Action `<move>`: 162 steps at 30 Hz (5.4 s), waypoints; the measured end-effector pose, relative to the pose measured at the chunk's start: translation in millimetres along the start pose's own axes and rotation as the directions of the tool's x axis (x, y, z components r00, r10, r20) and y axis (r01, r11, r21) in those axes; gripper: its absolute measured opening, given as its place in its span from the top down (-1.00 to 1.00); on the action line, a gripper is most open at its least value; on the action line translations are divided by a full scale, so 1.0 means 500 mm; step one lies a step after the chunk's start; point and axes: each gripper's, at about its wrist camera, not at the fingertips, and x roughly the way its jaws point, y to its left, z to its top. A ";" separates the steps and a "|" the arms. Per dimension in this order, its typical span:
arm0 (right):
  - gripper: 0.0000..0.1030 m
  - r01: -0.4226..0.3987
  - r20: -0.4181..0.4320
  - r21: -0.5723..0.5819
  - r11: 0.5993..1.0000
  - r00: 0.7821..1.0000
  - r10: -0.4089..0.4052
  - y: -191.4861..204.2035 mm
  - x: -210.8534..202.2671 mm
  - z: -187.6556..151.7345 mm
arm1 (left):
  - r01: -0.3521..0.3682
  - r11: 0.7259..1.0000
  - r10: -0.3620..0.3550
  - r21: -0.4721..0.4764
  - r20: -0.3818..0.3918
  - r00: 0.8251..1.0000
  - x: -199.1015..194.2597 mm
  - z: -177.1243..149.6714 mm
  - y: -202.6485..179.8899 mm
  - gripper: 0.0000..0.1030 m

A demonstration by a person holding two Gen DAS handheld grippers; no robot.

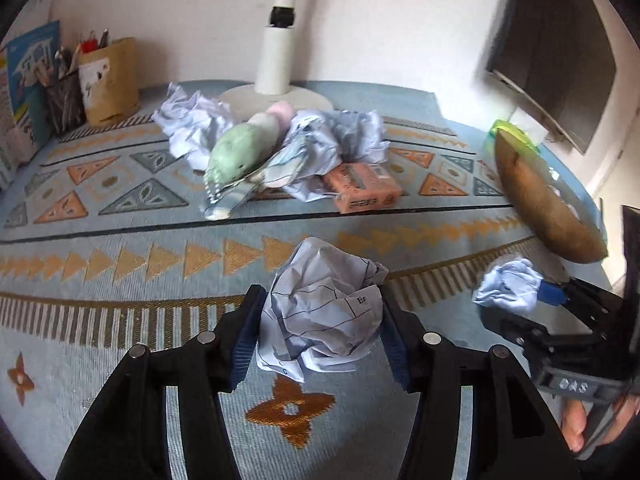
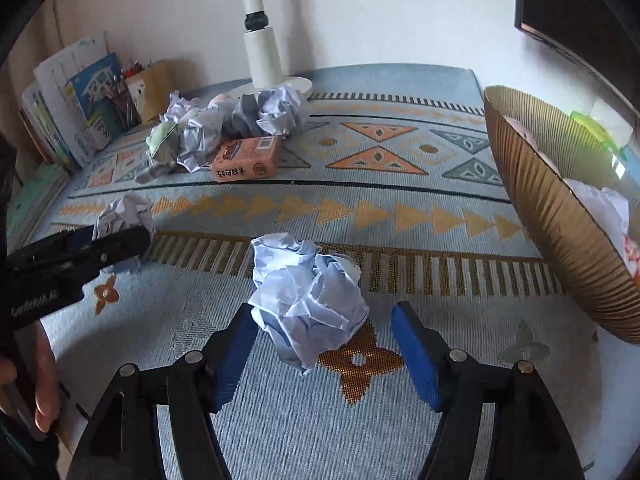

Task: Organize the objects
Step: 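Carry both paper balls over the golden bowl and open both tools, then move both open tools back toward the remaining pile, then grasp a paper ball with the left tool while the right tool grasps the pink snack box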

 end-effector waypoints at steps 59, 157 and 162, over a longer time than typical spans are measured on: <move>-0.76 0.000 0.340 0.057 0.998 0.940 -0.019 -0.117 -0.256 0.026 | 0.049 0.998 -0.059 0.046 0.241 0.969 -0.121 0.057 -0.189 -0.99; -0.08 0.113 -0.023 0.171 0.979 0.994 -0.110 0.020 -0.011 -0.001 | 0.171 0.981 -0.160 -0.091 0.122 0.980 -0.073 -0.019 0.046 0.25; -0.08 0.091 0.001 0.165 0.982 0.996 -0.092 0.022 -0.007 -0.010 | 0.154 0.980 -0.138 -0.124 0.130 0.982 -0.062 -0.016 0.059 0.23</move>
